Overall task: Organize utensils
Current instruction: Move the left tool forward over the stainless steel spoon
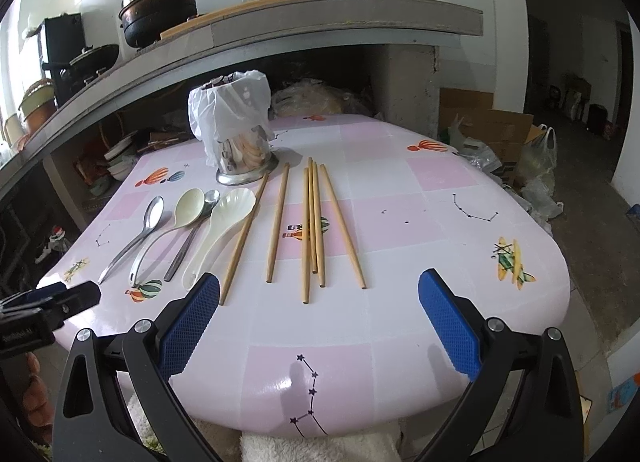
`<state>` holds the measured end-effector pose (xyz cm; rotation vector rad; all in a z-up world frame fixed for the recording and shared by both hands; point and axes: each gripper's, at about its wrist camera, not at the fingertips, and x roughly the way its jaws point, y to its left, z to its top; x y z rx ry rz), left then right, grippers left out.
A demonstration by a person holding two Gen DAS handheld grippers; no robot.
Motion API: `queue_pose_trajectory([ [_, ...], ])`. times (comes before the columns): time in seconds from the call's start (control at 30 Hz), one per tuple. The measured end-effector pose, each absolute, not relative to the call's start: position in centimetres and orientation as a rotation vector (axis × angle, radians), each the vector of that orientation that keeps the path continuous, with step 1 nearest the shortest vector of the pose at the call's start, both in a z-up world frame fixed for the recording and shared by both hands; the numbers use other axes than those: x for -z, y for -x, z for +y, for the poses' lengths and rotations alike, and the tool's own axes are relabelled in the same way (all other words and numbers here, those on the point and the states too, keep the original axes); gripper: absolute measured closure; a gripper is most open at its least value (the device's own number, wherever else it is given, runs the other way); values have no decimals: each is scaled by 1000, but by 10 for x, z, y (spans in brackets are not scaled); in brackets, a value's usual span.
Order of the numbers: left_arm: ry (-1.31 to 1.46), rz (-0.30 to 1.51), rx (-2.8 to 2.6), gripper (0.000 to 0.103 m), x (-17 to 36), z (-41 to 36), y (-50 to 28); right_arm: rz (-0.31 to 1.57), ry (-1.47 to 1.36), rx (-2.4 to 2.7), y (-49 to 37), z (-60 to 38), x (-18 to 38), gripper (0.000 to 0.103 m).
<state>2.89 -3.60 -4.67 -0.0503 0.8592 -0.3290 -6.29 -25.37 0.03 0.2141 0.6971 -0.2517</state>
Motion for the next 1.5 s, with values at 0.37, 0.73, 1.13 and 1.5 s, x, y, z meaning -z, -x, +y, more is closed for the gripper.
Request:
queue_pose_trajectory([
  [0.37,121,900,414,8,55,-39,-52,730,-222,195,35,-257,11,6],
  [0.73,192,949,481,8,72,-39,-73,692,-234,156,7,-257,14,6],
  [1.13,182,926,523,8,68,-45,-78,599,-242,134,-28,-255,-7,6],
  [1.5,94,850,482,8,60,-38,-96,592,-104,147,-36,-245,-14,6],
])
